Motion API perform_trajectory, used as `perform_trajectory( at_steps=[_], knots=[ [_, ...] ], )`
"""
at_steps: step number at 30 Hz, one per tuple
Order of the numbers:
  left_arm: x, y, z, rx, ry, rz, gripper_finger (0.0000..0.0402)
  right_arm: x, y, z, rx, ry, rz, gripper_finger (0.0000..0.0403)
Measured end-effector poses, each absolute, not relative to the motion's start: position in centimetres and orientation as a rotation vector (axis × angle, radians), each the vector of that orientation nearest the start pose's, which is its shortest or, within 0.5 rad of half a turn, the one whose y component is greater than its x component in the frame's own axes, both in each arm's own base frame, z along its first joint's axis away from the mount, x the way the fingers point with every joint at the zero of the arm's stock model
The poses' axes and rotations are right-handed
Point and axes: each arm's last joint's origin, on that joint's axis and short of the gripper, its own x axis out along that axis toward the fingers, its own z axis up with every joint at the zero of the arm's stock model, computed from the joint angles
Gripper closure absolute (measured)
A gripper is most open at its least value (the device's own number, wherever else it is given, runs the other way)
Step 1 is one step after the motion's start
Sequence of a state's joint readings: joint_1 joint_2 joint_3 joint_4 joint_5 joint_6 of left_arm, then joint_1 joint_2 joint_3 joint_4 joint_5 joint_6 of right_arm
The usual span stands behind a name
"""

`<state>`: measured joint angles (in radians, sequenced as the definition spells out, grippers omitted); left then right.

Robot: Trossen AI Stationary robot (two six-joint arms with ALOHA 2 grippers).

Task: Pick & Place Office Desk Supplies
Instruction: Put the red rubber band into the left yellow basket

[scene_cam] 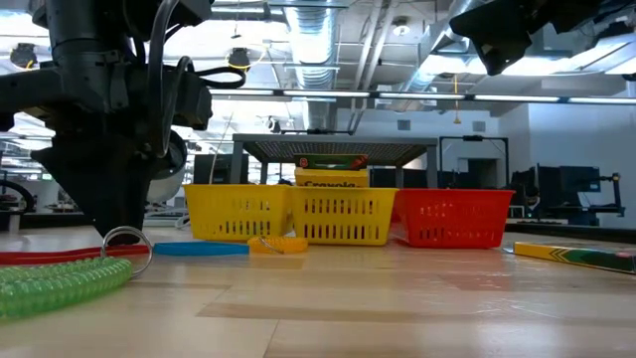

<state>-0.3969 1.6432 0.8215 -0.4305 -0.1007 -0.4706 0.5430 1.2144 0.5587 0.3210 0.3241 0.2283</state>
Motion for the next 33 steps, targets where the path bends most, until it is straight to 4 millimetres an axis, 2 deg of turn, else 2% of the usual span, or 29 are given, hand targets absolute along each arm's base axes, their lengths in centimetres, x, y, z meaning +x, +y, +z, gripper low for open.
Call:
perform_trajectory(
  at_steps=[17, 21, 27, 33],
  knots=[
    [26.11, -10.60, 13.04, -0.091, 1.256, 0.050, 0.0308, 21.76, 12.06, 21.79, 0.085, 0.326, 0.181, 0.0228],
    [26.10, -10.58, 13.01, -0.083, 1.255, 0.054, 0.0332, 21.76, 12.06, 21.79, 0.086, 0.326, 0.181, 0.0228],
    [26.21, -10.21, 12.98, -0.094, 1.260, 0.061, 0.0392, 21.76, 12.06, 21.79, 0.086, 0.326, 0.181, 0.0228],
    [26.35, -9.76, 13.03, -0.100, 1.273, 0.028, 0.0397, 21.76, 12.06, 21.79, 0.094, 0.327, 0.180, 0.0228]
  ],
)
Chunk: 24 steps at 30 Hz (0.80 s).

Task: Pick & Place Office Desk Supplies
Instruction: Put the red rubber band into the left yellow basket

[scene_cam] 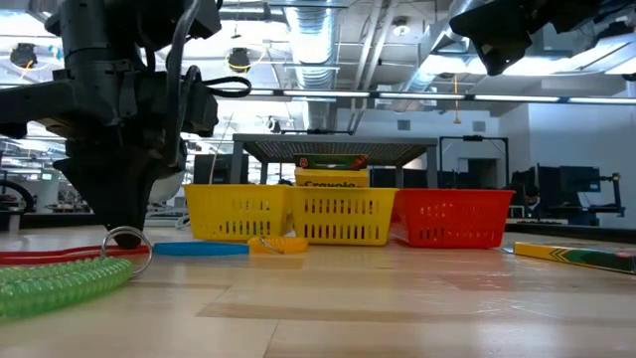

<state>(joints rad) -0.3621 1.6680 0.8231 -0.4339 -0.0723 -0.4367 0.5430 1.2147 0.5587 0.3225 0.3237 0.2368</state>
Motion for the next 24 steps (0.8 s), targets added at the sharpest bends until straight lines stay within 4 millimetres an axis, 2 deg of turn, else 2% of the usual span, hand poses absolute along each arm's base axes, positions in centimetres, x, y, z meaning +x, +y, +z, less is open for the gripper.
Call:
perform_trajectory(
  at_steps=[5, 18, 24],
  knots=[
    [26.0, -9.1, 13.9, -0.130, 1.274, 0.001, 0.0400, 21.8, 12.1, 21.8, 0.094, 0.327, 0.180, 0.0228],
    [23.8, -7.9, 20.9, -0.189, 1.046, -0.048, 0.0401, 21.8, 12.1, 21.8, 0.094, 0.327, 0.180, 0.0228],
    [22.5, -7.5, 23.6, -0.192, 0.929, -0.078, 0.0401, 21.8, 12.1, 21.8, 0.096, 0.328, 0.179, 0.0228]
  ],
)
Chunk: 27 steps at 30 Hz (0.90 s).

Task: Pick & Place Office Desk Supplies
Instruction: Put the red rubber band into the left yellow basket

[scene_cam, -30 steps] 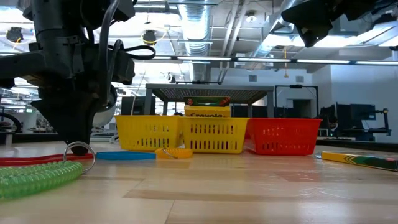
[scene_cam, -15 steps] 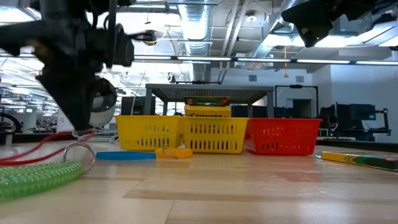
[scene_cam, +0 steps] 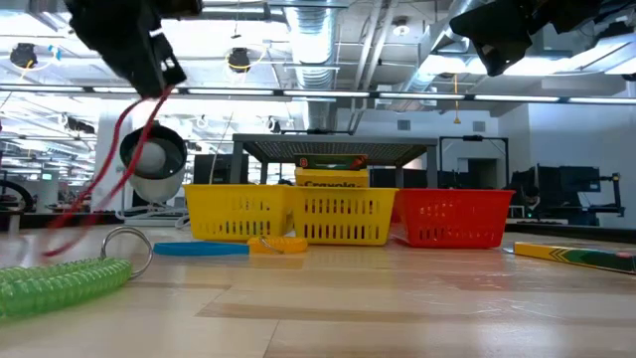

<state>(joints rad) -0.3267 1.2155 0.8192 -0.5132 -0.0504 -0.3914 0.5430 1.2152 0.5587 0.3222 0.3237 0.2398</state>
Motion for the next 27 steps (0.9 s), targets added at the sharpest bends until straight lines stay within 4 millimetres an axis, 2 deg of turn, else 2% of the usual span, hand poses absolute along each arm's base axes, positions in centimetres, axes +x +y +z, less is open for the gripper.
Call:
perform_trajectory(
  at_steps=[6, 16, 27],
  knots=[
    [21.4, -7.0, 25.6, -0.172, 0.818, -0.107, 0.0401, 21.8, 12.1, 21.8, 0.097, 0.327, 0.179, 0.0228],
    [20.6, -5.3, 29.4, -0.099, 0.526, -0.141, 0.0401, 21.8, 12.1, 21.8, 0.098, 0.322, 0.180, 0.0228],
    [19.5, -2.4, 31.3, 0.010, 0.397, -0.062, 0.0401, 21.8, 12.1, 21.8, 0.093, 0.326, 0.179, 0.0228]
  ],
)
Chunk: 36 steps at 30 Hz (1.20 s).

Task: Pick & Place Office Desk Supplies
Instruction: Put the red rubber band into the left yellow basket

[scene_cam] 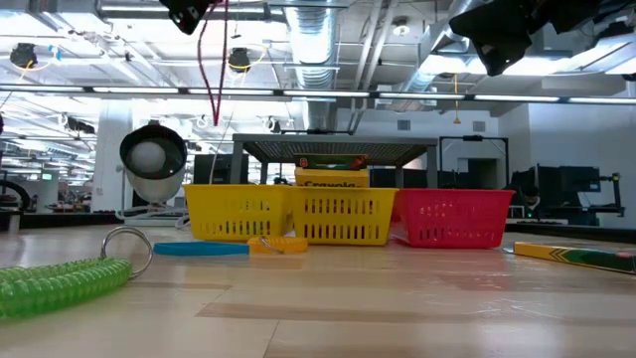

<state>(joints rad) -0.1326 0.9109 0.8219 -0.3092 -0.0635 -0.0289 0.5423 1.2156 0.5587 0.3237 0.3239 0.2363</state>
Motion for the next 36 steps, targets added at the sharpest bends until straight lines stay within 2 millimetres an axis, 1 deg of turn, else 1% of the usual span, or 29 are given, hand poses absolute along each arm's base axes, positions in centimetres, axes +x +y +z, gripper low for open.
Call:
perform_trajectory(
  at_steps=[6, 10, 15, 18, 28, 30, 32, 36],
  knots=[
    [19.3, -1.6, 31.5, 0.017, 0.382, -0.063, 0.0401, 21.8, 12.0, 21.8, 0.093, 0.327, 0.178, 0.0228],
    [19.4, -1.2, 31.2, 0.011, 0.377, -0.082, 0.0401, 21.8, 12.0, 21.8, 0.093, 0.327, 0.179, 0.0228],
    [19.6, -0.6, 28.8, -0.006, 0.329, -0.073, 0.0401, 21.8, 12.0, 21.8, 0.093, 0.327, 0.178, 0.0228],
    [19.6, -0.1, 27.6, -0.013, 0.336, -0.046, 0.0401, 21.8, 12.0, 21.8, 0.093, 0.327, 0.179, 0.0228],
    [19.8, 1.3, 24.9, -0.033, 0.342, 0.021, 0.0401, 21.8, 12.0, 21.8, 0.093, 0.327, 0.177, 0.0228],
    [20.2, 1.4, 24.4, -0.033, 0.325, 0.027, 0.0401, 21.8, 12.0, 21.8, 0.094, 0.327, 0.175, 0.0228],
    [20.4, 1.5, 23.8, -0.038, 0.344, 0.031, 0.0401, 21.9, 11.8, 21.8, 0.095, 0.325, 0.170, 0.0228],
    [21.6, 1.6, 22.8, -0.040, 0.366, 0.031, 0.0401, 22.1, 11.6, 21.8, 0.098, 0.323, 0.158, 0.0228]
  ],
)
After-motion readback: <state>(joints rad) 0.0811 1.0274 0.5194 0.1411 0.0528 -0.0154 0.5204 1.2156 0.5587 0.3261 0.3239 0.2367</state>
